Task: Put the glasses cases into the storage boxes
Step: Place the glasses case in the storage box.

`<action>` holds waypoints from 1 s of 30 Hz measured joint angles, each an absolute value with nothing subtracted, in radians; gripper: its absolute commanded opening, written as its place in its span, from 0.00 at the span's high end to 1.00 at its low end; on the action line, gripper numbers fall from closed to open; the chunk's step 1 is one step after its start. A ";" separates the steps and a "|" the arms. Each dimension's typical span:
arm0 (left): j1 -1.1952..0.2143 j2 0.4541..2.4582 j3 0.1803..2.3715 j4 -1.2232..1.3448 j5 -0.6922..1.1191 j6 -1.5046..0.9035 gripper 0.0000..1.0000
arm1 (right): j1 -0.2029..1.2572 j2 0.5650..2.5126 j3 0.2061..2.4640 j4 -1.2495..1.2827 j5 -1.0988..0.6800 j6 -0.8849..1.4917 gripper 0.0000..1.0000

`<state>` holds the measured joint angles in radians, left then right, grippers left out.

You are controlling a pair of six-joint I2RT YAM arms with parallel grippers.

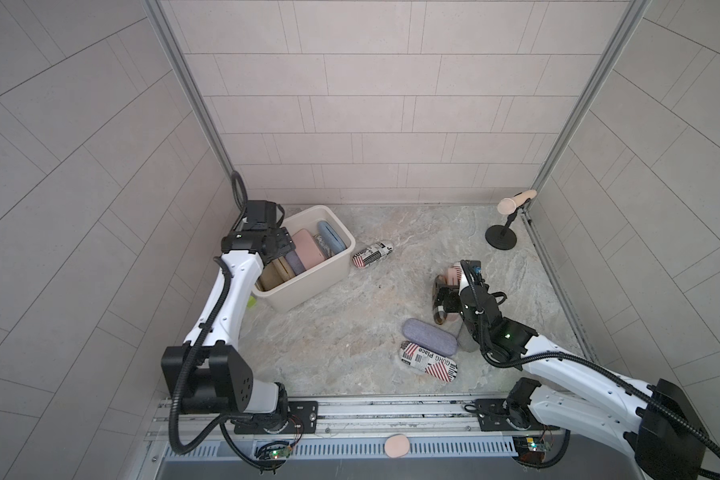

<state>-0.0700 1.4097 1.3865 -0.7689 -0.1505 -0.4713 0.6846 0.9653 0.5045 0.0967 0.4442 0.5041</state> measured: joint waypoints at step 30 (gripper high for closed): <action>-0.644 2.326 2.061 -0.738 -0.449 -0.152 0.01 | 0.648 0.939 0.504 0.053 0.503 0.551 0.00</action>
<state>-0.6437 2.3257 2.0613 -0.7376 -0.4492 -0.1524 0.6479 0.9394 0.5041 0.0532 0.5034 0.5510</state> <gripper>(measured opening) 0.988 0.999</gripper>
